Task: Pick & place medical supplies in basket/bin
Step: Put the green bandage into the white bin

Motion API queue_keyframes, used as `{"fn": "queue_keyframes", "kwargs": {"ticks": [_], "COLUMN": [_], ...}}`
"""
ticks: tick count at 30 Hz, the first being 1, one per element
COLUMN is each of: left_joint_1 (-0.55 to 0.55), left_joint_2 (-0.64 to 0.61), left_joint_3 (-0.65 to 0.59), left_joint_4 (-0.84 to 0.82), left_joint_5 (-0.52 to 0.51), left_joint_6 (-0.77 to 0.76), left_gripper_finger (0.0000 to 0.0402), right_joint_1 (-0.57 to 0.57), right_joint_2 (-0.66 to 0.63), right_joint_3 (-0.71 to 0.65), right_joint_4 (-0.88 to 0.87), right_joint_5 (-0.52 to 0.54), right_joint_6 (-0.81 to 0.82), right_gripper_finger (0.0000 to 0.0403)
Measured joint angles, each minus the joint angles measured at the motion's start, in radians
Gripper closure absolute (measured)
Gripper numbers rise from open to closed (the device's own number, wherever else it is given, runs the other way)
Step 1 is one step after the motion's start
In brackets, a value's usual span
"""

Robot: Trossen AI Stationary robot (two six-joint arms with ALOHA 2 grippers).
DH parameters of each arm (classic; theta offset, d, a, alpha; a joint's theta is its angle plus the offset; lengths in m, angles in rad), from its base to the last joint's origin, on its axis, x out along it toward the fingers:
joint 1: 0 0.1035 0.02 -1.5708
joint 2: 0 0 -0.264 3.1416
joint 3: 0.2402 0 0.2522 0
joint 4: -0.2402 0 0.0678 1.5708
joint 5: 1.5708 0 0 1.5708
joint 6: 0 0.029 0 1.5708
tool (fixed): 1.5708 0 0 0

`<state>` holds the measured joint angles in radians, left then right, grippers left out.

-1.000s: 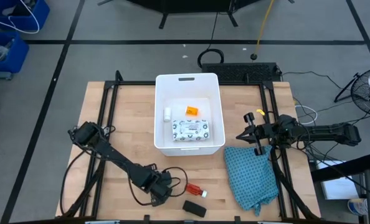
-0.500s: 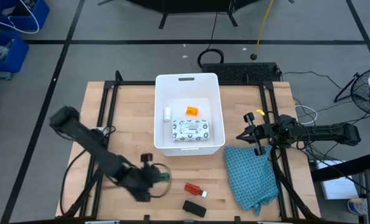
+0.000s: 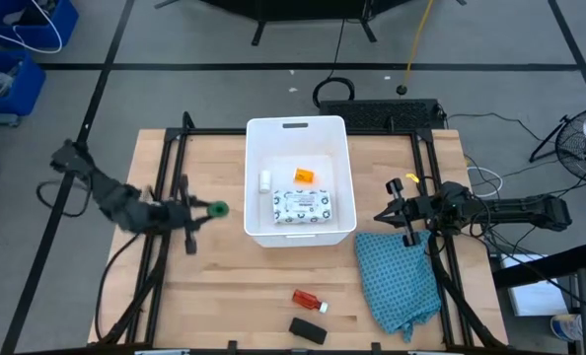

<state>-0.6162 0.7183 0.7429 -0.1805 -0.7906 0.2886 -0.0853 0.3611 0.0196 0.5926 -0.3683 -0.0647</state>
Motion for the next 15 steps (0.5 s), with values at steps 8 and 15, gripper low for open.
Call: {"fn": "queue_keyframes", "kwargs": {"ticks": [8,15], "left_joint_1": [0.343,0.479], "left_joint_2": [-0.266,-0.379], "left_joint_3": [-0.324,-0.514], "left_joint_4": [0.334,0.374], "left_joint_5": [0.411,0.483], "left_joint_6": [0.119,-0.016], "left_gripper_finger": [0.0328,0.0327], "right_joint_1": [0.000,0.000], "right_joint_2": [0.000,0.000], "right_joint_3": [0.000,0.000], "right_joint_4": [0.020,-0.006], "right_joint_5": [0.028,0.057], "right_joint_6": [-0.110,-0.116], "right_gripper_finger": [0.0403,0.0403]}}
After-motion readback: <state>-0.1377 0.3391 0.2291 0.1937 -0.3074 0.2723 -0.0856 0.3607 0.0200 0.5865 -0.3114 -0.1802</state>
